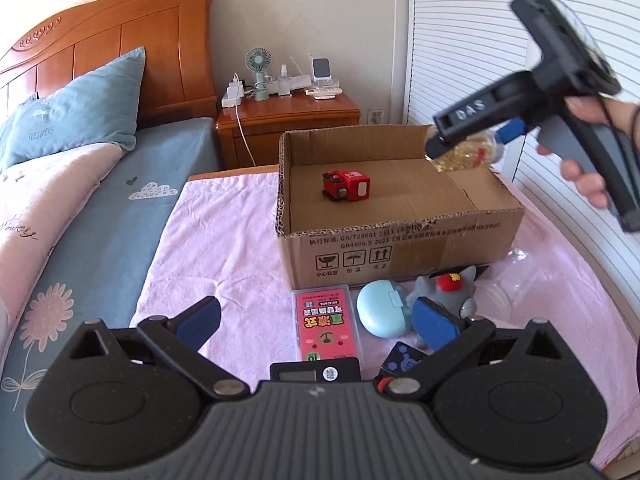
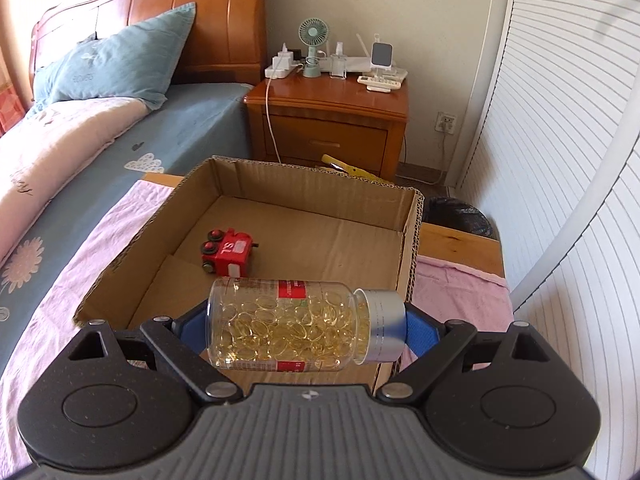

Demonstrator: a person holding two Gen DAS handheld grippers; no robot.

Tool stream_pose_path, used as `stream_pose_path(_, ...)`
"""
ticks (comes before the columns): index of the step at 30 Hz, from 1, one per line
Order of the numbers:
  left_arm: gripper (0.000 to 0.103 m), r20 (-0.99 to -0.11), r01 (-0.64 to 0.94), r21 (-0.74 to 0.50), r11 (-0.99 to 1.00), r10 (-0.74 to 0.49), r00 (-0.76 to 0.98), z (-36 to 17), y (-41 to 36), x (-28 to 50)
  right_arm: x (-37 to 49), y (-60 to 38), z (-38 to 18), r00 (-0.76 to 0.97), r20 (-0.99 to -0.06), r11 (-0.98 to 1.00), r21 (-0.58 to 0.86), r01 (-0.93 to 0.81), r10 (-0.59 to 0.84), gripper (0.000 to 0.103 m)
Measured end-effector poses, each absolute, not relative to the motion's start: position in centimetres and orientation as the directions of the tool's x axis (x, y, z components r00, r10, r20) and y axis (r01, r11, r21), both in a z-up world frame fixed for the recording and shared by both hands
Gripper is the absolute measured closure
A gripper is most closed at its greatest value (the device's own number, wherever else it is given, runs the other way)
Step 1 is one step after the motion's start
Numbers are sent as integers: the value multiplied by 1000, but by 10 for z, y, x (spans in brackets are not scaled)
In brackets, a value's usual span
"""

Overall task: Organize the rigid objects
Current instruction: 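Lower the capsule bottle into the box beside the train, open the right tool, then move the right tool back toward the white plastic container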

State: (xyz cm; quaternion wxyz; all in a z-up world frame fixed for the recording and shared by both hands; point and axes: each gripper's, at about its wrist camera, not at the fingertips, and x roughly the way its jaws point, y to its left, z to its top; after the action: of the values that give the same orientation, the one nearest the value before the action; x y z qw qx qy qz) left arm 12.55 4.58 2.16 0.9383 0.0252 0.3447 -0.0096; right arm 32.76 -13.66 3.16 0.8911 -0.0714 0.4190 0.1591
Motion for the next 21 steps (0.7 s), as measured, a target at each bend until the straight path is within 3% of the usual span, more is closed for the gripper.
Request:
stream_pose_path(7,2,-650,33,16,999,-15,760,15,51,126,368,-120,15,605,-783,958,-39,-284,148,6)
stream_pose_path(11,2,-657,18,6,1000,-10,754,12,55,126,367,-121,18,620,-766,961,-11,-277,170,0)
stream_pose_path(21,2,-660,17,7,1000,-8,752,15,52,113,311,-133,43,634,-729,935,21,-354,257,0)
